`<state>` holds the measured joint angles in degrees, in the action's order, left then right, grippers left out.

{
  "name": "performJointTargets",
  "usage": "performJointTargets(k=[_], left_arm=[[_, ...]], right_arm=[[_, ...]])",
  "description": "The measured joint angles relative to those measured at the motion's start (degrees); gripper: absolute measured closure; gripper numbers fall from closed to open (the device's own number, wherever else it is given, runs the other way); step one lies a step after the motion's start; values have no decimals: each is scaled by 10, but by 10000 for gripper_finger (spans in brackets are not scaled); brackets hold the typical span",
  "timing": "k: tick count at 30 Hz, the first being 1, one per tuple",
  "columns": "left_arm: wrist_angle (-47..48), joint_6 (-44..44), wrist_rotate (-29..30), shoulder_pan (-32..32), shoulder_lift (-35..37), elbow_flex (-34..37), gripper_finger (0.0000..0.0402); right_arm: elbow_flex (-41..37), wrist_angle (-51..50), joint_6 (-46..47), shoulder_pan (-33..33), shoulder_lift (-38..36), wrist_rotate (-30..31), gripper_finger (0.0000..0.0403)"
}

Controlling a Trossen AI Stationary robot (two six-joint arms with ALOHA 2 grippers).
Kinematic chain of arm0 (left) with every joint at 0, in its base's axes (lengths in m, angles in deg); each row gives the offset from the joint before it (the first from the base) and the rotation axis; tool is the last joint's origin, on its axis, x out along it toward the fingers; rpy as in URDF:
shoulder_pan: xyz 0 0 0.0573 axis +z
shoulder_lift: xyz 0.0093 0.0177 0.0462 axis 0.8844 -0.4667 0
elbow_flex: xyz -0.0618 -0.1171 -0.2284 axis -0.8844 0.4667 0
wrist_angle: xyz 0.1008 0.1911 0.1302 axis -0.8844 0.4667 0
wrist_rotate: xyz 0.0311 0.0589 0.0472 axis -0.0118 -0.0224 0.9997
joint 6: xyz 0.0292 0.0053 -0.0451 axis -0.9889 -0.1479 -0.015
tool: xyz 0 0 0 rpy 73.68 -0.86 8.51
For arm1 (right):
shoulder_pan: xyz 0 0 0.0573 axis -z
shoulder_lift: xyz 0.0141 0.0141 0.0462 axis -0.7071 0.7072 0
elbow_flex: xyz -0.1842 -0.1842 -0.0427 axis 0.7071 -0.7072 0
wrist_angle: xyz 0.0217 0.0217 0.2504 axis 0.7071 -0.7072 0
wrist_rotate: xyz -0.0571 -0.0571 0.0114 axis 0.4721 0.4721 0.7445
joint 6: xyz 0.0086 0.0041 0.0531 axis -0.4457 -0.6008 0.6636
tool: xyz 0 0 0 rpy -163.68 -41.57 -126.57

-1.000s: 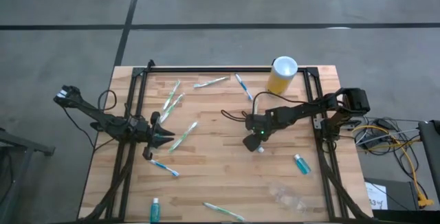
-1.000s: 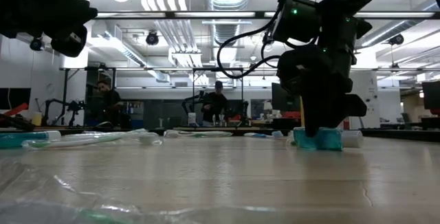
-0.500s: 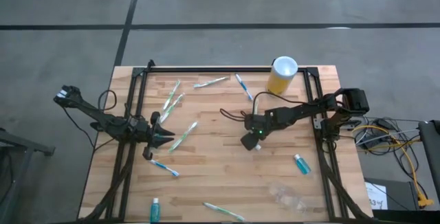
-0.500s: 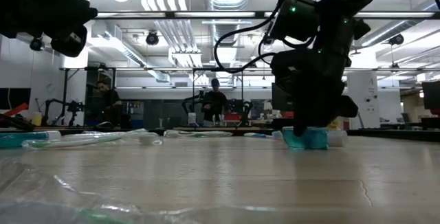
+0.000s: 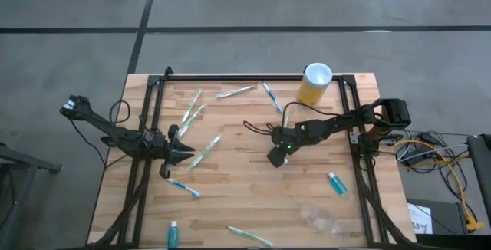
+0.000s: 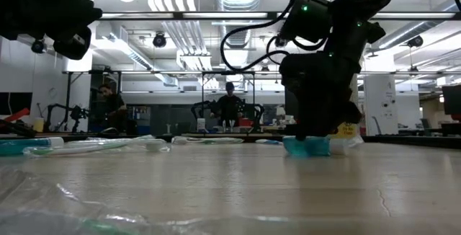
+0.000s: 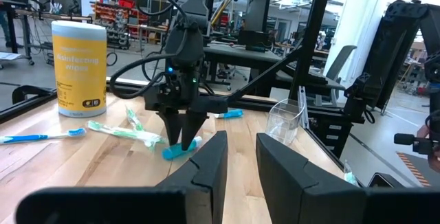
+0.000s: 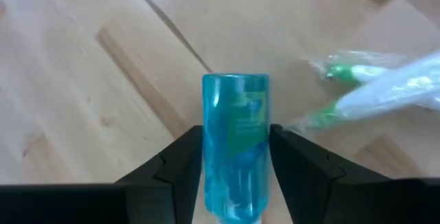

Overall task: Pick & Place toothbrushing station
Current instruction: Put the blue mouthwash into the transparent organizer

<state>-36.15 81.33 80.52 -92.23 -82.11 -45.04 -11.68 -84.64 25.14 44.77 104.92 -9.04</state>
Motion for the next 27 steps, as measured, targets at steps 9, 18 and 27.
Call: performJointTargets(k=[9,18,27], left_arm=[[0,0,0,0,0,0,319],[0,0,0,0,0,0,319],[3,0,0,0,0,0,319]], right_arm=[[0,18,-8,0,2,0,222],[0,-29,-17,0,-75,27,211],[0,-143,-17,-35,-171,56,206]])
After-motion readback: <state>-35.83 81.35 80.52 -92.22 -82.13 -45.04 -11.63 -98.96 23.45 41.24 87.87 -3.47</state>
